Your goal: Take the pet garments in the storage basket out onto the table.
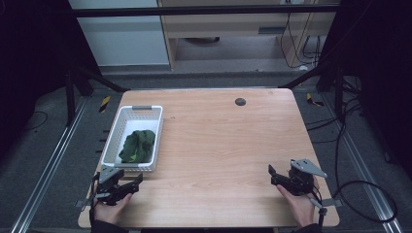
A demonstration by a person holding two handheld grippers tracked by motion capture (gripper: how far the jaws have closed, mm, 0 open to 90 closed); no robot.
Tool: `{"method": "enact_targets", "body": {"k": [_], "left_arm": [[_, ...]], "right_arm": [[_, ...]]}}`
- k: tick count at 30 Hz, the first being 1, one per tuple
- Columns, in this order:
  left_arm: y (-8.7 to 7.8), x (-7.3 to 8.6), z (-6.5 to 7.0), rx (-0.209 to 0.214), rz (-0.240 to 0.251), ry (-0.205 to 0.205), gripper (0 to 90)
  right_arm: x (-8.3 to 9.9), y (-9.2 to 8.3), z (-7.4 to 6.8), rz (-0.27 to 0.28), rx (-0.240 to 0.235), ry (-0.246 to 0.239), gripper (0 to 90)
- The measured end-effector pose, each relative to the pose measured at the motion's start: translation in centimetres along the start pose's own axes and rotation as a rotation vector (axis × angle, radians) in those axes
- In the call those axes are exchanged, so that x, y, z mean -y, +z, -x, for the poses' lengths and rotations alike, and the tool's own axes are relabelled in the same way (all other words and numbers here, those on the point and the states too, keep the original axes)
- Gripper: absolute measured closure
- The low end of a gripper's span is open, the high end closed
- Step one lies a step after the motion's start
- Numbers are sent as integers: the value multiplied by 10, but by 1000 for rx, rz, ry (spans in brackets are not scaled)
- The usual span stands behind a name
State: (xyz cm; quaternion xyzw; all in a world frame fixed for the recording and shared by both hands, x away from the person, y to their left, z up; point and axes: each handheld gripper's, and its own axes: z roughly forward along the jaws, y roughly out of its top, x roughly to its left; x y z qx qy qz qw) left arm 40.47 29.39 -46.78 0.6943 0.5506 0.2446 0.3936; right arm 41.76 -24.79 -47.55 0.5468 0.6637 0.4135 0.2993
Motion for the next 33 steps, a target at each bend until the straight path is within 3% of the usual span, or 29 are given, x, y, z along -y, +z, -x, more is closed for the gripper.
{"method": "enact_targets", "body": {"k": [33], "left_arm": [[-28, -24, -15, 10, 81, -45, 183]], "right_arm": [[2, 0, 2, -22, -11, -20, 131]]}}
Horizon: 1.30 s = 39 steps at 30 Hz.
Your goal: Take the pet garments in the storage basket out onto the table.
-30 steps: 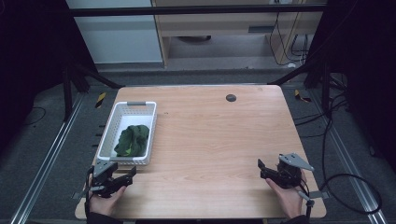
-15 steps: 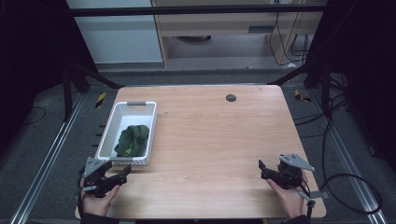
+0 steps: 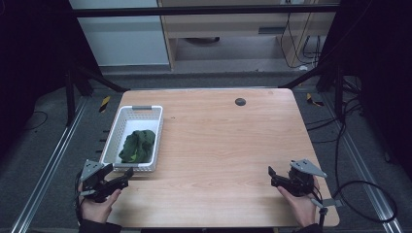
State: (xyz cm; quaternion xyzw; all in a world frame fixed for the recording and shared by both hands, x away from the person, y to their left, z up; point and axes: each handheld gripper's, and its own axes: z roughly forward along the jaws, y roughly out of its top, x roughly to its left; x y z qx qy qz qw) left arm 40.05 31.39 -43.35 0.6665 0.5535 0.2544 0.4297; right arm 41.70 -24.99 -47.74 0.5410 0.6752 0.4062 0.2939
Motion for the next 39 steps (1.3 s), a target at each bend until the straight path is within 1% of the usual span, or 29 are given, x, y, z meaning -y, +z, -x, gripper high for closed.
{"method": "enact_targets", "body": {"k": [2, 8, 13, 15, 22, 26, 28, 32, 36, 37, 38, 39], "left_arm": [[-1, -2, 0, -1, 5, 1, 183], [-3, -11, -1, -4, 14, 5, 182], [-2, -17, -3, -2, 17, 7, 183], [-1, -19, -3, -3, 16, 10, 184], [4, -29, -2, 14, 7, 14, 182], [8, -34, -2, 15, 8, 18, 182], [9, -38, -2, 16, 11, 14, 181], [11, -48, -3, 15, 16, 22, 180], [12, -59, -3, 13, 38, 30, 179], [12, -59, -3, 13, 38, 30, 177], [14, -63, -2, 9, 36, 44, 176], [14, -63, -2, 9, 36, 44, 176]], "right_arm": [[0, 0, 1, 4, -4, 12, 131], [0, 1, 2, 5, -1, 6, 131], [-1, 1, 4, 5, -9, 16, 131], [0, 1, 4, 7, -8, 14, 131], [0, 1, 4, 5, -16, 4, 133], [0, 1, 3, 11, -17, -2, 133], [0, 2, 4, 13, -18, -5, 133], [0, 1, 4, 15, -17, -8, 133], [-1, 1, 3, 17, -18, -10, 133], [-1, 1, 4, 18, -19, -13, 133], [-1, 1, 3, 18, -21, -13, 133], [-1, 1, 3, 18, -21, -13, 133]]}}
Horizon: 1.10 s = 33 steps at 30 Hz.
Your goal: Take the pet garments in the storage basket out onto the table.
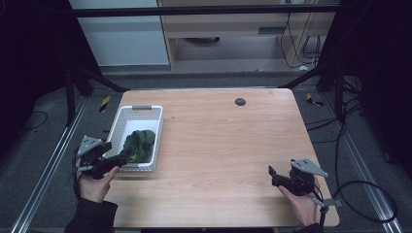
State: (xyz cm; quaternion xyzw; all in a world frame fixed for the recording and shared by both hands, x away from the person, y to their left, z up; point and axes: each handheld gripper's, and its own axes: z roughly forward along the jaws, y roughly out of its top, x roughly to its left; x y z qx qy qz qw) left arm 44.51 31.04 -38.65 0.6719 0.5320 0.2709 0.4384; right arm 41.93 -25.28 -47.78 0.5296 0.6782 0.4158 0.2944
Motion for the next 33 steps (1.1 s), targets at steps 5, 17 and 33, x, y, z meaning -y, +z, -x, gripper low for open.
{"method": "enact_targets", "body": {"k": [5, 17, 33], "left_arm": [[7, -12, 3, -1, 4, 19, 176], [22, -27, -2, -15, -53, 52, 172], [44, -37, -12, -24, -153, 70, 161]], "right_arm": [[0, 0, -1, -2, -5, -1, 132], [0, 1, -1, -5, -9, -7, 129], [0, 2, -1, -13, -25, -5, 122]]}}
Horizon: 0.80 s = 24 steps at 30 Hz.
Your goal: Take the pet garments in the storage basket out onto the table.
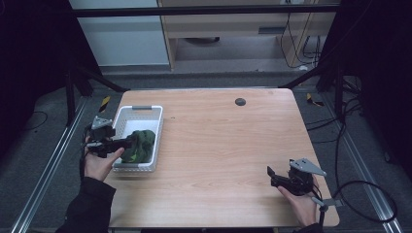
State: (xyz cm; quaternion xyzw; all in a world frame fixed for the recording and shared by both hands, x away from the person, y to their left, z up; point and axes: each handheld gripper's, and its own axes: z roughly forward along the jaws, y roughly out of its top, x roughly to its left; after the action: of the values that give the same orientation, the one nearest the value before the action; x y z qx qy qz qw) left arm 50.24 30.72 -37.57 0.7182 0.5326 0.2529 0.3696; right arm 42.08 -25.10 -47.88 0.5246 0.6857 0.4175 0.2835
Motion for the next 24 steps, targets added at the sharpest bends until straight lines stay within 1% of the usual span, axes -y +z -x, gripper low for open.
{"method": "enact_targets", "body": {"k": [5, 7, 12, 13, 15, 22, 24], "left_arm": [[4, -2, -1, -5, -24, 7, 160], [8, -4, -1, -4, -40, 12, 159], [15, -5, 0, -7, -71, 24, 159], [15, -5, 0, -7, -71, 24, 159], [20, -5, 0, -11, -89, 27, 160], [26, -4, -3, -22, -121, 31, 161], [29, -3, -3, -24, -134, 27, 161]], "right_arm": [[0, 1, 0, -3, 0, -5, 122], [0, 1, 0, -6, -2, -8, 122], [0, 1, 0, -11, -9, -1, 122], [0, 1, 0, -11, -9, -1, 122], [1, 2, 0, -12, -7, -6, 121], [1, 2, 0, -14, -9, -9, 122], [1, 2, 0, -16, -11, -6, 121]]}}
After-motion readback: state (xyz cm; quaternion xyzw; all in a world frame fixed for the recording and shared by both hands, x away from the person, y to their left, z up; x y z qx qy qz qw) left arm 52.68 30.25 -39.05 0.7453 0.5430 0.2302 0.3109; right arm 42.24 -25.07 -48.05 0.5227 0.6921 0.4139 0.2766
